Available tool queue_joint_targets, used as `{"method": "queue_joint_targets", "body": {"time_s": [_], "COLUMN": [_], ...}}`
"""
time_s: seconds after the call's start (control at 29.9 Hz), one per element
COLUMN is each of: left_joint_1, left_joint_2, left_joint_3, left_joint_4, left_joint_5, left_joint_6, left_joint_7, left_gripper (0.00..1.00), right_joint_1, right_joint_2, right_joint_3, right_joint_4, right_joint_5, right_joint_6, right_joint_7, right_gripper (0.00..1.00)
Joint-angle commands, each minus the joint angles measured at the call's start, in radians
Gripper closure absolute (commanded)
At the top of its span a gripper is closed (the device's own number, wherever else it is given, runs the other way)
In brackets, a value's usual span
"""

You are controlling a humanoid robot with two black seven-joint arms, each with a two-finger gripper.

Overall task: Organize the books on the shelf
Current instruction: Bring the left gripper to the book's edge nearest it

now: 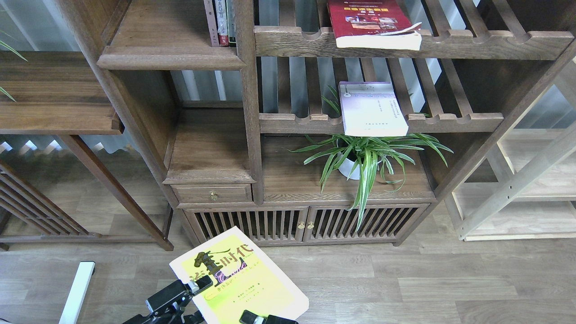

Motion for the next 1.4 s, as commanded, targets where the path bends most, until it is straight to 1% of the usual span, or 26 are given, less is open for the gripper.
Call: {"method": "queue_joint_targets", "body": {"time_s": [0.0, 0.27, 0.47, 0.77, 0.97, 1.1, 1.24, 1.37], "left_joint_1": [0.007, 0.015, 0.016, 0.016, 0.016, 0.013, 0.006, 0.001], "left_joint_2": [-0.018, -0.019, -0.019, -0.019, -0.002, 0.016, 0.038, 0.059], "left_joint_3": [0.003, 0.006, -0.002, 0.000, 0.000, 0.003, 0.006, 0.006], "left_joint_4": [0.000, 0.002, 0.008, 0.008, 0.003, -0.003, -0.007, -0.007], "left_joint_5": [0.000, -0.012, -0.038, -0.040, -0.069, -0.090, -0.115, -0.117], "left_joint_6": [0.000, 0.000, 0.000, 0.000, 0.000, 0.000, 0.000, 0.000], "left_joint_7": [0.000, 0.000, 0.000, 0.000, 0.000, 0.000, 0.000, 0.000], "left_gripper": [0.12, 0.16, 0.24, 0.31, 0.33, 0.36, 0.36, 0.37], "right_joint_1": [0.003, 0.004, 0.004, 0.006, 0.017, 0.023, 0.036, 0.052], "right_joint_2": [0.000, 0.000, 0.000, 0.000, 0.000, 0.000, 0.000, 0.000], "right_joint_3": [-0.001, -0.001, -0.001, 0.000, 0.002, 0.000, -0.004, -0.010], "right_joint_4": [0.000, 0.000, 0.001, 0.003, 0.003, 0.003, 0.001, -0.006], "right_joint_5": [0.000, 0.002, 0.002, 0.000, 0.000, 0.000, -0.003, -0.009], "right_joint_6": [0.000, 0.000, 0.000, 0.000, 0.000, 0.000, 0.000, 0.000], "right_joint_7": [0.002, 0.002, 0.000, 0.000, 0.000, 0.000, 0.000, 0.000], "right_gripper": [0.87, 0.87, 0.87, 0.86, 0.86, 0.86, 0.85, 0.85]}}
